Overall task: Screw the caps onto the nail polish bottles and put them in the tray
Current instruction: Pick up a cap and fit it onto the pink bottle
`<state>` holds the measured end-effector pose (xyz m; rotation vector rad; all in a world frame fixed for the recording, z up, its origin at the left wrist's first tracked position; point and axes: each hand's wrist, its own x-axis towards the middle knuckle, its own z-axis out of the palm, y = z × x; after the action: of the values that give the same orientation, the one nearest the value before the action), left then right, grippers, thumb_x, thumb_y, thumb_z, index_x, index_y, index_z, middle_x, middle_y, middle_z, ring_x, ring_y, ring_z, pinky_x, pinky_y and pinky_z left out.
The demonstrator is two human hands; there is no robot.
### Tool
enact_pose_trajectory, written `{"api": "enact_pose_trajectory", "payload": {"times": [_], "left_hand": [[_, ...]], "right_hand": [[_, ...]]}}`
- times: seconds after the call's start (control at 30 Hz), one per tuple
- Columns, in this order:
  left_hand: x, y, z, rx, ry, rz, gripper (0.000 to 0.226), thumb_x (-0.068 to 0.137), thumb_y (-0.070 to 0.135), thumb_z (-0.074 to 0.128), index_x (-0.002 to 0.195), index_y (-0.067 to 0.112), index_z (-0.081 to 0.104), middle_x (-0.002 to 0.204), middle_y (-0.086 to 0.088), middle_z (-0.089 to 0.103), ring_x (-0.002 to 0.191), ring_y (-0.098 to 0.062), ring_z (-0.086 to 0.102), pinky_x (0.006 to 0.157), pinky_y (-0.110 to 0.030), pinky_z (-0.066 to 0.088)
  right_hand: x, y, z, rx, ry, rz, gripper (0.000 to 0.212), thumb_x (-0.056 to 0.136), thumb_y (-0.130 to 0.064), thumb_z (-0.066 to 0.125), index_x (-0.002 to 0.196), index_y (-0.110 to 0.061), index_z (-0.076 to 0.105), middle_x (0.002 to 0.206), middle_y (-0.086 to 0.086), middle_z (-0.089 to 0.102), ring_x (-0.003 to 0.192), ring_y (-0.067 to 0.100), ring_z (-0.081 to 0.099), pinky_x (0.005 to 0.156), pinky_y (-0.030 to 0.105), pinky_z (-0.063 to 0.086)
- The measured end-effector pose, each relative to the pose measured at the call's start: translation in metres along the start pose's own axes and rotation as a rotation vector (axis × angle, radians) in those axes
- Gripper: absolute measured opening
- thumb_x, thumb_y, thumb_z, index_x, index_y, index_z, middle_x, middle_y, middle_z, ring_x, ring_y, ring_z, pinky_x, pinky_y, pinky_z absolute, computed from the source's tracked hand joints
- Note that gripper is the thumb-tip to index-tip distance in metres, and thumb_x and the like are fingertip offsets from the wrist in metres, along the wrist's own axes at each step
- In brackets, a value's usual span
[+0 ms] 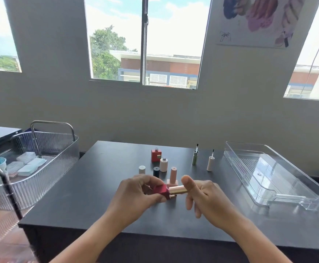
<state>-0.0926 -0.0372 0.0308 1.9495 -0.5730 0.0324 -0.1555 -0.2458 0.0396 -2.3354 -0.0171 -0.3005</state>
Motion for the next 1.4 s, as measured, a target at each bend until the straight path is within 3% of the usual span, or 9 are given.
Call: {"api": "enact_pose_trajectory", "payload": {"times": [0.1,0.23,0.33,0.47,0.6,0.73,0.87,1.1,1.4], "left_hand": [[0.001,-0.001,-0.001,-0.014,0.009,-0.022,0.026,0.066,0.022,0.089,0.085,0.035,0.077,0.078,0.013,0.074,0.072,-0.009,0.069,0.068,-0.038,0.062],[0.001,-0.001,-0.002,-0.004,0.007,-0.017,0.026,0.066,0.021,0.09,0.084,0.034,0.078,0.077,0.013,0.074,0.073,-0.01,0.069,0.069,-0.035,0.062],[0.0,-0.001,-0.001,0.015,-0.001,-0.001,0.027,0.066,0.021,0.09,0.085,0.034,0.078,0.078,0.014,0.074,0.075,-0.008,0.068,0.07,-0.034,0.062],[-0.001,0.002,-0.001,0.055,0.012,0.013,0.028,0.066,0.023,0.09,0.088,0.035,0.077,0.079,0.012,0.073,0.076,-0.008,0.067,0.073,-0.035,0.06],[-0.001,0.002,-0.001,0.077,0.016,0.03,0.029,0.066,0.024,0.089,0.09,0.035,0.077,0.081,0.011,0.073,0.077,-0.008,0.067,0.073,-0.034,0.06],[-0.002,0.001,-0.002,0.09,0.02,0.054,0.028,0.067,0.025,0.089,0.09,0.034,0.077,0.081,0.013,0.073,0.076,-0.007,0.067,0.07,-0.026,0.059],[-0.003,0.0,-0.001,0.113,0.036,0.082,0.028,0.066,0.025,0.089,0.089,0.035,0.076,0.081,0.016,0.073,0.078,-0.007,0.067,0.071,-0.017,0.054],[-0.005,0.001,0.001,0.151,0.037,0.098,0.029,0.067,0.023,0.089,0.092,0.033,0.076,0.085,0.018,0.07,0.08,-0.007,0.065,0.076,-0.022,0.053],[-0.002,0.0,-0.004,0.175,-0.01,0.076,0.028,0.068,0.029,0.088,0.093,0.035,0.077,0.085,0.018,0.072,0.078,-0.002,0.067,0.073,-0.012,0.051]], "right_hand": [[-0.001,0.001,-0.001,0.051,-0.027,-0.057,0.053,0.074,-0.08,0.052,0.114,-0.044,0.055,0.084,-0.012,0.07,0.05,0.01,0.065,0.065,0.026,0.055],[0.0,0.001,-0.003,0.067,0.008,-0.166,0.02,0.083,-0.036,0.072,0.096,-0.043,0.059,0.085,-0.012,0.067,0.049,0.017,0.061,0.057,0.025,0.053],[-0.001,-0.003,-0.005,0.045,0.008,-0.161,0.005,0.09,-0.042,0.062,0.087,-0.038,0.061,0.074,-0.008,0.07,0.046,0.013,0.058,0.052,0.024,0.051],[-0.001,-0.007,-0.005,-0.076,0.036,-0.106,0.056,0.084,-0.075,0.037,0.068,-0.026,0.059,0.062,-0.005,0.069,0.041,0.008,0.058,0.054,0.03,0.053],[0.0,-0.008,-0.004,-0.124,0.017,-0.058,0.074,0.081,-0.083,0.024,0.066,-0.022,0.062,0.058,-0.006,0.069,0.04,0.008,0.059,0.057,0.029,0.054],[-0.001,-0.006,-0.005,-0.14,-0.026,-0.109,0.05,0.076,-0.084,0.04,0.092,-0.039,0.056,0.071,-0.008,0.065,0.05,0.007,0.058,0.059,0.031,0.052],[-0.002,-0.006,-0.004,-0.181,0.009,-0.183,0.035,0.079,-0.073,0.044,0.09,-0.04,0.051,0.073,-0.009,0.06,0.053,0.007,0.048,0.056,0.027,0.044],[-0.005,-0.011,-0.002,-0.27,0.008,-0.171,0.063,0.087,-0.072,0.025,0.074,-0.018,0.055,0.066,0.007,0.063,0.056,0.021,0.053,0.06,0.04,0.047],[-0.006,-0.005,0.0,-0.417,-0.006,-0.267,0.031,0.089,-0.062,0.046,0.112,-0.042,0.053,0.072,-0.026,0.056,0.063,-0.007,0.052,0.058,0.013,0.037]]}}
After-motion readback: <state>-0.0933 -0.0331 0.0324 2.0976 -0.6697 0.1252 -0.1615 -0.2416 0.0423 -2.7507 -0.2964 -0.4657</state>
